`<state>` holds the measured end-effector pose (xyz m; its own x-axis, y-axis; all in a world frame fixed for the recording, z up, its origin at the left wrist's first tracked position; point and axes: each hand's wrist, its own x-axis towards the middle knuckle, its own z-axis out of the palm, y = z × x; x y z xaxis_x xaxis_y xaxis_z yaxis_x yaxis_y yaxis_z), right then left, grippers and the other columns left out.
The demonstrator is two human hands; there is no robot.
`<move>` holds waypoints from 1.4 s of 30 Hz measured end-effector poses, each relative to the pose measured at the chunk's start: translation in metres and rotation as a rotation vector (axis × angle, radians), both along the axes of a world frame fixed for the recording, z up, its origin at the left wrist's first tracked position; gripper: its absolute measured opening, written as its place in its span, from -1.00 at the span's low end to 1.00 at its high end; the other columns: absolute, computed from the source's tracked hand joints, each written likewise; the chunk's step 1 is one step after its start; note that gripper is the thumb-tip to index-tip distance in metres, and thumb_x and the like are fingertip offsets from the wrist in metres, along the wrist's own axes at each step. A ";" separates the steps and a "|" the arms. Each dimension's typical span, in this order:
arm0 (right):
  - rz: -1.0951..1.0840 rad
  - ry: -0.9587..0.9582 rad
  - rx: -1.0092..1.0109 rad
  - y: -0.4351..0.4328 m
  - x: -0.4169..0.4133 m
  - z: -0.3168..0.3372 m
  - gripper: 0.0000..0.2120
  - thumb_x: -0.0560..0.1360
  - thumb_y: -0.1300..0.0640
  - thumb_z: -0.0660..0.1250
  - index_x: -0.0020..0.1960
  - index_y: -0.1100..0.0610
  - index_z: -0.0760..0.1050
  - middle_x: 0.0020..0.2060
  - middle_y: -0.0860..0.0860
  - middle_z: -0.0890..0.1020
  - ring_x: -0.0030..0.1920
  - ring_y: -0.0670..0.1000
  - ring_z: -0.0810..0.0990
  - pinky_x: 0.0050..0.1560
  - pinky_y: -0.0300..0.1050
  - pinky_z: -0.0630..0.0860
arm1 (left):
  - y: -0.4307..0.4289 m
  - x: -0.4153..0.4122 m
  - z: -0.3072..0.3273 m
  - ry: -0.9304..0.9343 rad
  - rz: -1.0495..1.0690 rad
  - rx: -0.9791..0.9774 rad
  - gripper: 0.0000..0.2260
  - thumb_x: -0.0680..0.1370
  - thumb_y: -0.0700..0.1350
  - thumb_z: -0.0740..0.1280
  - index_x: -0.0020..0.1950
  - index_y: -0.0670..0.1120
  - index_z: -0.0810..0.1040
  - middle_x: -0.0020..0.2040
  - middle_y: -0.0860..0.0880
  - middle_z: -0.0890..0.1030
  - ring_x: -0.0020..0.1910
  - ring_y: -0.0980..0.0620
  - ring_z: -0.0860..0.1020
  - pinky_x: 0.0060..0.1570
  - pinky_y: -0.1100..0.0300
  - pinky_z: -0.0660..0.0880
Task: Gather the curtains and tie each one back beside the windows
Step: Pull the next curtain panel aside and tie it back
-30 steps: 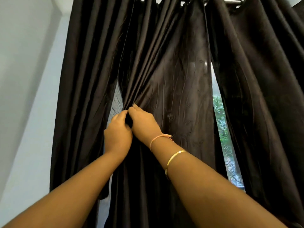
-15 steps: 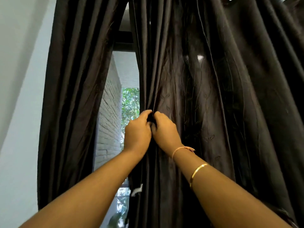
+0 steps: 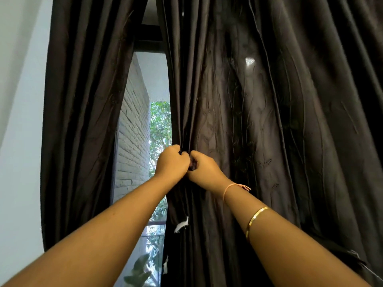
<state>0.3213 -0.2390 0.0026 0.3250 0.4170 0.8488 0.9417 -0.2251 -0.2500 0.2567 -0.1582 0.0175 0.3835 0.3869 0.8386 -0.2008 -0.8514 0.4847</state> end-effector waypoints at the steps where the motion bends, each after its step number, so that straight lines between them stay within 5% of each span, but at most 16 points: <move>1: 0.007 0.014 -0.022 0.000 0.001 -0.002 -0.74 0.39 0.26 0.35 -0.31 0.09 0.26 -0.38 0.00 0.45 -0.26 0.08 0.42 -0.33 -0.14 0.19 | 0.000 0.001 -0.002 0.005 -0.010 0.002 -0.68 0.53 -0.21 0.18 -0.39 -0.11 0.15 -0.40 -0.06 0.26 -0.41 -0.03 0.25 -0.43 0.09 0.12; 3: 0.041 0.035 -0.042 0.000 0.002 -0.004 -0.89 0.39 0.26 0.34 -0.17 0.24 0.40 -0.23 0.15 0.57 -0.15 0.16 0.53 -0.21 -0.06 0.35 | -0.002 0.002 -0.006 -0.008 -0.030 -0.009 -0.69 0.54 -0.20 0.16 -0.38 -0.11 0.15 -0.38 -0.06 0.27 -0.37 -0.05 0.27 -0.43 0.09 0.14; 8: 0.176 0.069 -0.032 -0.004 -0.005 -0.005 -0.76 0.39 0.30 0.30 0.05 0.25 0.49 -0.01 0.17 0.64 0.05 0.13 0.60 0.07 0.06 0.52 | -0.008 0.002 -0.009 -0.062 -0.081 -0.015 -0.65 0.58 -0.02 0.19 -0.37 -0.08 0.21 -0.27 -0.23 0.47 -0.24 -0.17 0.43 -0.32 0.07 0.27; 10: 0.242 0.115 -0.066 -0.008 -0.003 -0.004 -0.78 0.41 0.31 0.30 0.06 0.24 0.51 -0.03 0.15 0.64 0.02 0.07 0.59 0.06 0.01 0.50 | -0.008 0.001 -0.009 -0.074 -0.037 0.026 -0.62 0.55 0.07 0.25 -0.36 -0.07 0.21 -0.34 -0.17 0.42 -0.24 -0.18 0.46 -0.31 0.08 0.29; 14: 0.353 0.222 -0.140 -0.019 -0.004 -0.001 -0.86 0.43 0.41 0.26 -0.07 0.24 0.50 -0.20 0.11 0.52 -0.17 -0.02 0.44 -0.14 -0.20 0.37 | 0.000 0.003 -0.009 -0.092 0.132 0.065 -0.69 0.57 -0.15 0.22 -0.34 -0.11 0.21 -0.38 -0.08 0.34 -0.18 -0.24 0.50 -0.38 0.11 0.20; 17: 0.029 0.008 0.007 -0.035 -0.002 0.010 -0.85 0.42 0.27 0.30 -0.03 0.17 0.55 -0.09 0.11 0.58 -0.10 0.03 0.51 -0.05 -0.15 0.44 | -0.003 0.007 -0.012 -0.080 0.221 0.129 -0.92 0.57 -0.24 0.15 0.01 -0.23 0.39 -0.20 -0.20 0.50 -0.12 -0.24 0.52 -0.30 0.11 0.29; 21: -0.516 -0.276 0.163 -0.063 0.002 0.021 -0.74 0.45 0.15 0.24 0.13 0.11 0.48 0.09 0.10 0.50 0.14 0.17 0.43 0.08 0.05 0.36 | -0.005 0.013 -0.014 -0.046 0.298 0.189 -0.68 0.52 -0.35 0.08 0.28 -0.26 0.28 -0.09 -0.25 0.54 -0.09 -0.26 0.54 -0.26 0.03 0.37; 25: -0.813 -0.340 0.266 -0.084 0.016 0.024 -0.62 0.43 0.15 0.27 0.25 0.09 0.39 0.25 0.11 0.39 0.25 0.21 0.32 0.15 0.10 0.27 | 0.004 0.016 -0.018 -0.034 0.313 0.204 -0.51 0.52 -0.36 0.07 0.46 -0.24 0.10 -0.03 -0.24 0.55 -0.07 -0.23 0.54 -0.19 0.02 0.43; 31: -0.894 -0.220 0.287 -0.098 0.029 0.022 -0.37 0.46 0.15 0.31 0.45 0.05 0.12 0.47 0.20 0.08 0.47 0.24 0.04 0.35 0.23 0.12 | 0.009 0.019 -0.017 -0.036 0.326 0.212 -0.50 0.52 -0.35 0.08 0.47 -0.22 0.12 -0.15 -0.18 0.52 -0.25 -0.11 0.44 -0.33 0.10 0.33; 35: -0.680 0.062 0.449 -0.099 0.029 0.027 -0.23 0.46 0.12 0.35 0.51 0.10 -0.05 0.44 0.23 0.19 0.37 0.27 0.30 0.28 0.22 0.30 | 0.008 0.021 -0.015 -0.036 0.318 0.208 -0.51 0.53 -0.33 0.07 0.47 -0.22 0.13 -0.19 -0.15 0.50 -0.30 -0.07 0.38 -0.36 0.13 0.30; 38: -0.454 0.177 0.523 -0.102 0.032 0.032 -0.45 0.51 0.14 0.31 0.42 0.16 0.17 0.22 0.22 0.50 0.18 0.26 0.50 0.13 0.10 0.44 | 0.008 0.018 -0.011 -0.046 0.255 0.195 -0.54 0.53 -0.30 0.10 0.44 -0.22 0.16 -0.24 -0.18 0.49 -0.31 -0.15 0.45 -0.38 0.12 0.33; 42: -0.540 -0.045 0.321 -0.091 0.030 0.028 -0.85 0.55 0.12 0.21 -0.02 0.22 0.42 -0.02 0.21 0.59 0.03 0.27 0.54 -0.12 0.04 0.40 | 0.005 0.010 -0.006 -0.070 0.102 0.202 -0.62 0.48 -0.23 0.19 0.29 -0.20 0.27 -0.36 -0.10 0.44 -0.42 -0.04 0.44 -0.50 0.19 0.31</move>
